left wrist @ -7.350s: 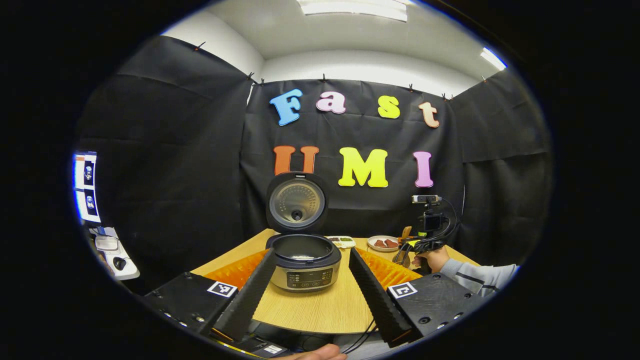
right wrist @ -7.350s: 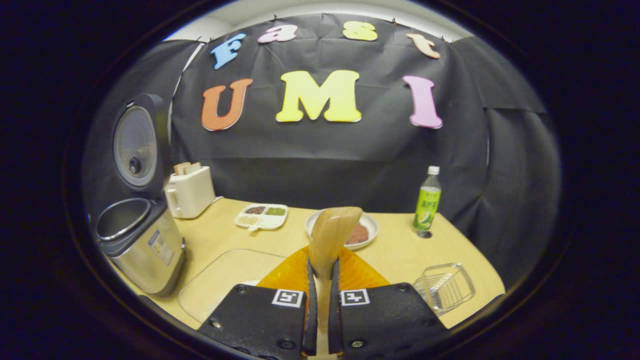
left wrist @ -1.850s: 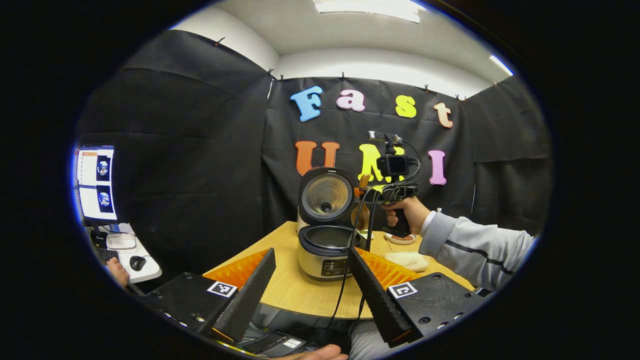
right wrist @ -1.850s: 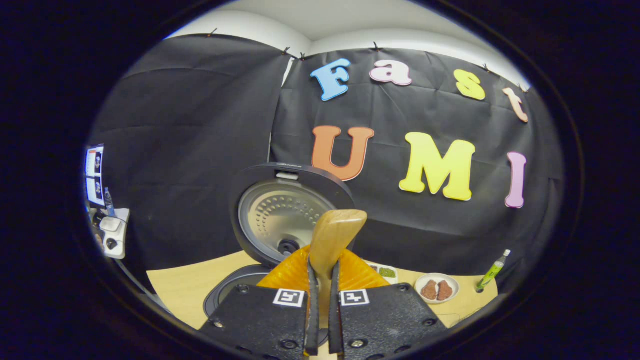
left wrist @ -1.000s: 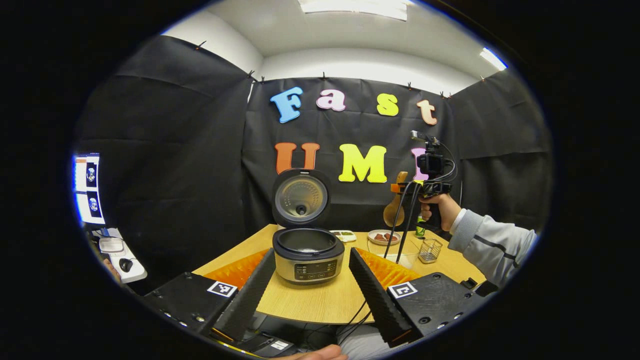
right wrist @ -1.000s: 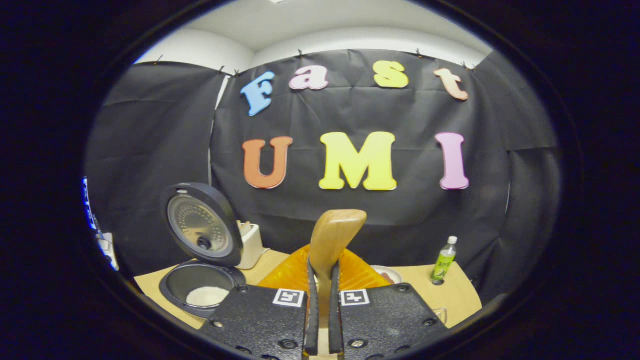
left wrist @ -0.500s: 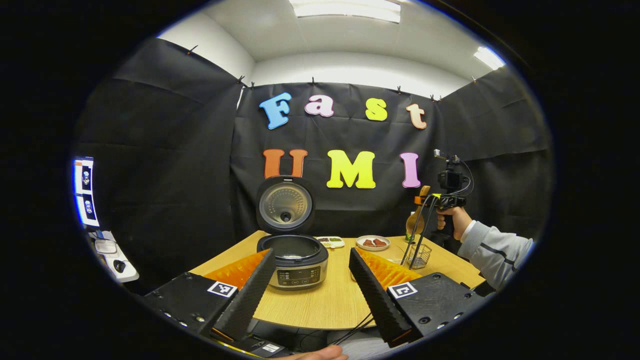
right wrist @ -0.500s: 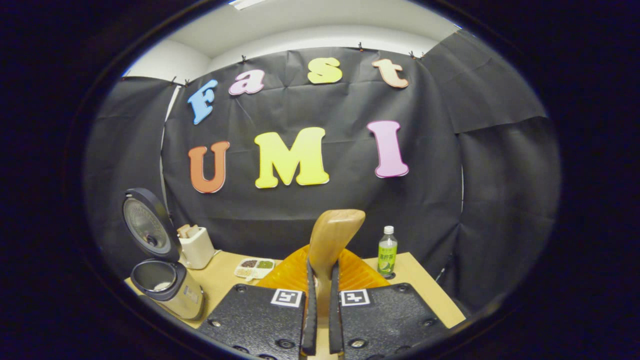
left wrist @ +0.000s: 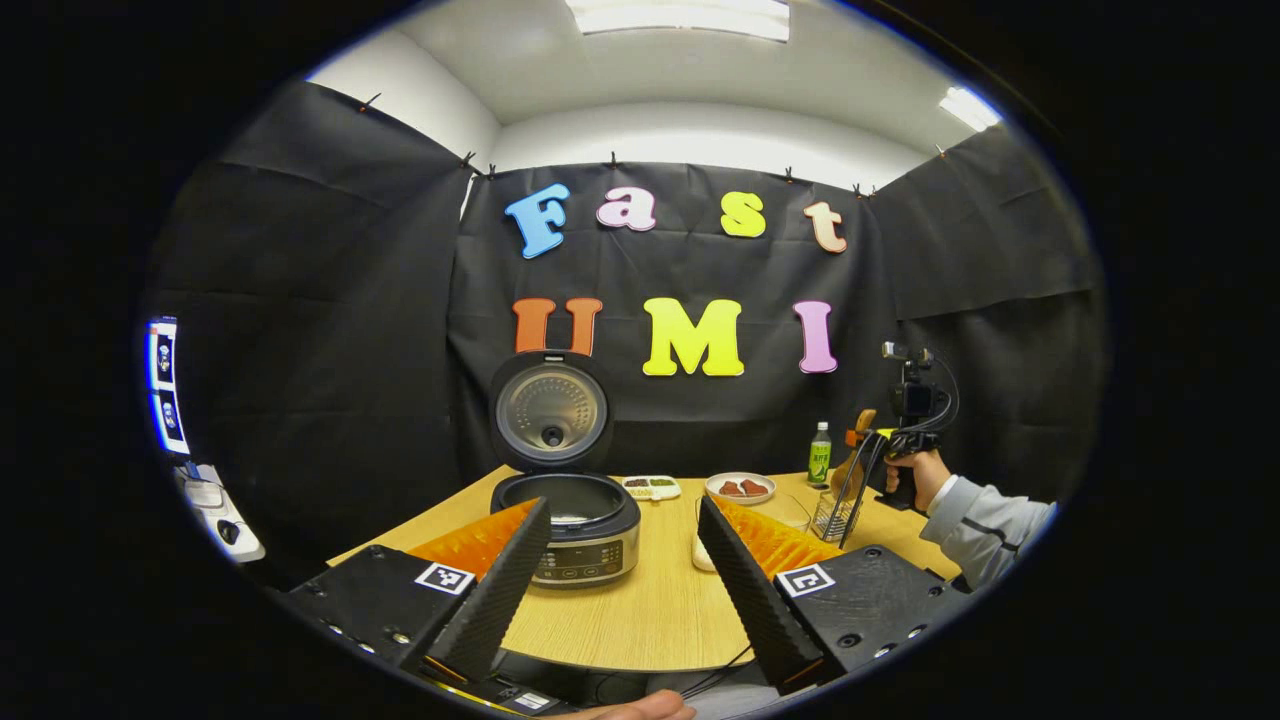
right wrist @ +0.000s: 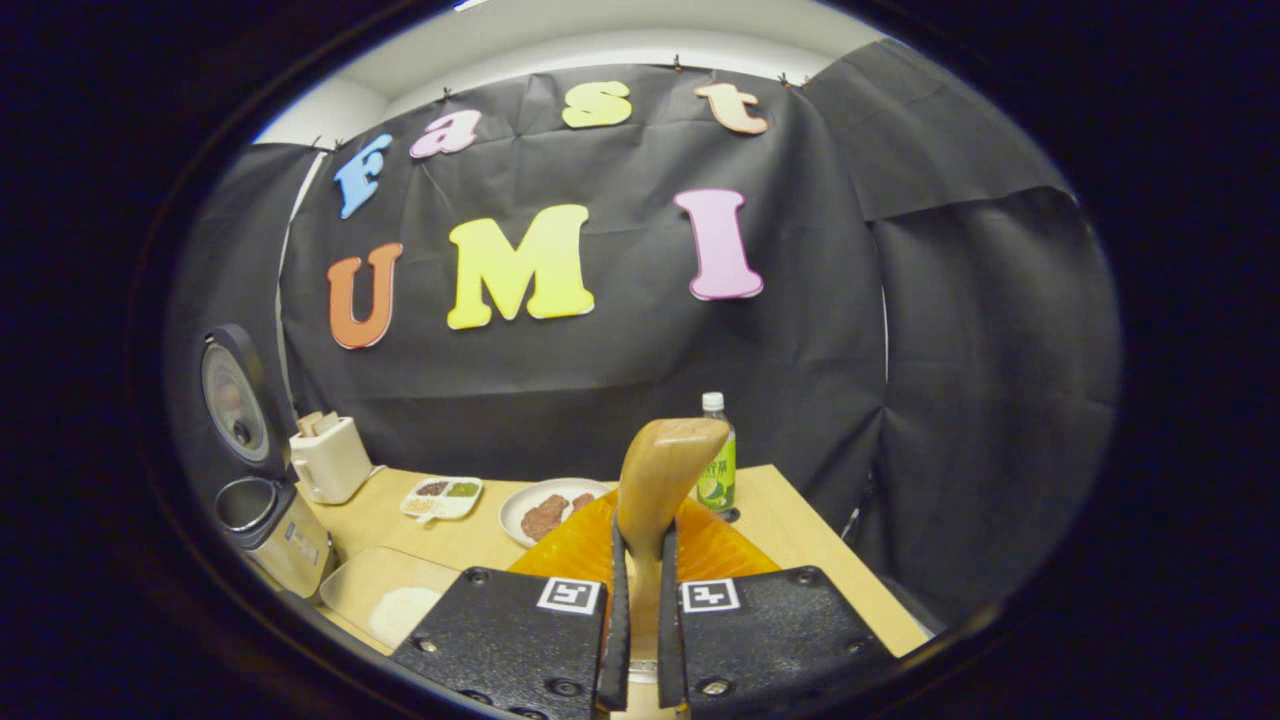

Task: Close the left gripper, press the button to open the rice cooker; take a wooden spoon from the chopstick holder with the right hand, scoop a spoonful of rice and pour it into the rice cooker, then put the wooden spoon back into the chopstick holder.

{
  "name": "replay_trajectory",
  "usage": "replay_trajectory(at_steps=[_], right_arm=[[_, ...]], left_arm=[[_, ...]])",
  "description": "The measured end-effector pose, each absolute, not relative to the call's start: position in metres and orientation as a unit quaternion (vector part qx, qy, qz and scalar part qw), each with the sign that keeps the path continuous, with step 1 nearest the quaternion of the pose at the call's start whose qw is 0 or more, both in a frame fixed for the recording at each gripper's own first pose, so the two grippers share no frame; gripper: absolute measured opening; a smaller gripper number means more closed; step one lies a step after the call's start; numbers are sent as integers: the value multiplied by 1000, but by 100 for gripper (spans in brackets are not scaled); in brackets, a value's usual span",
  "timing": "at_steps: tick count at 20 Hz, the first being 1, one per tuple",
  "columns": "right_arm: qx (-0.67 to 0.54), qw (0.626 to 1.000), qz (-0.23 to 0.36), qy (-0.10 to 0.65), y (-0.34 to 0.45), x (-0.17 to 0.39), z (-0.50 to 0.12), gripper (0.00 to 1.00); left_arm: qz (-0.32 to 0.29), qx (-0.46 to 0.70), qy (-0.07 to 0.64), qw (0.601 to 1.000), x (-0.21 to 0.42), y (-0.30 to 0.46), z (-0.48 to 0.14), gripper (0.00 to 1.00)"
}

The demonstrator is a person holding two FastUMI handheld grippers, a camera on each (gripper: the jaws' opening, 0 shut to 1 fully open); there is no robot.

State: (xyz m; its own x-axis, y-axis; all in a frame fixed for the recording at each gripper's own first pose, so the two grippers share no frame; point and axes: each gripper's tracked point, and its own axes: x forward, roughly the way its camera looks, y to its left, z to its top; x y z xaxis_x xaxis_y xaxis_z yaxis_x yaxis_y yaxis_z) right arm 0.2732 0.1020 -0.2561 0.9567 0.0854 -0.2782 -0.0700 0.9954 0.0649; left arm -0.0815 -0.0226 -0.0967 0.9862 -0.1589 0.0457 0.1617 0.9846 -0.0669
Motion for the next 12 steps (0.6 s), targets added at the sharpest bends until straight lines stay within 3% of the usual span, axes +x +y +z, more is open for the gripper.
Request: replay_trajectory(at_steps=[5, 6, 8, 10, 12], right_arm=[[52, 982, 56, 171, 109, 279, -277, 21], [50, 984, 50, 162, 105, 280, -272, 31], [39, 988, 36, 142, 100, 278, -255, 74], [28, 992, 41, 115, 104, 269, -228, 99], [29, 994, 47, 92, 108, 258, -202, 99]], left_arm=[[-67, -37, -9, 997, -52, -24, -93, 94], [-63, -35, -10, 997, -47, -24, -91, 94], [-58, -31, -5, 998, -35, -26, -92, 94], [-55, -31, 1, 998, -26, -27, -92, 95], [-55, -32, 5, 998, -15, -31, -90, 95]])
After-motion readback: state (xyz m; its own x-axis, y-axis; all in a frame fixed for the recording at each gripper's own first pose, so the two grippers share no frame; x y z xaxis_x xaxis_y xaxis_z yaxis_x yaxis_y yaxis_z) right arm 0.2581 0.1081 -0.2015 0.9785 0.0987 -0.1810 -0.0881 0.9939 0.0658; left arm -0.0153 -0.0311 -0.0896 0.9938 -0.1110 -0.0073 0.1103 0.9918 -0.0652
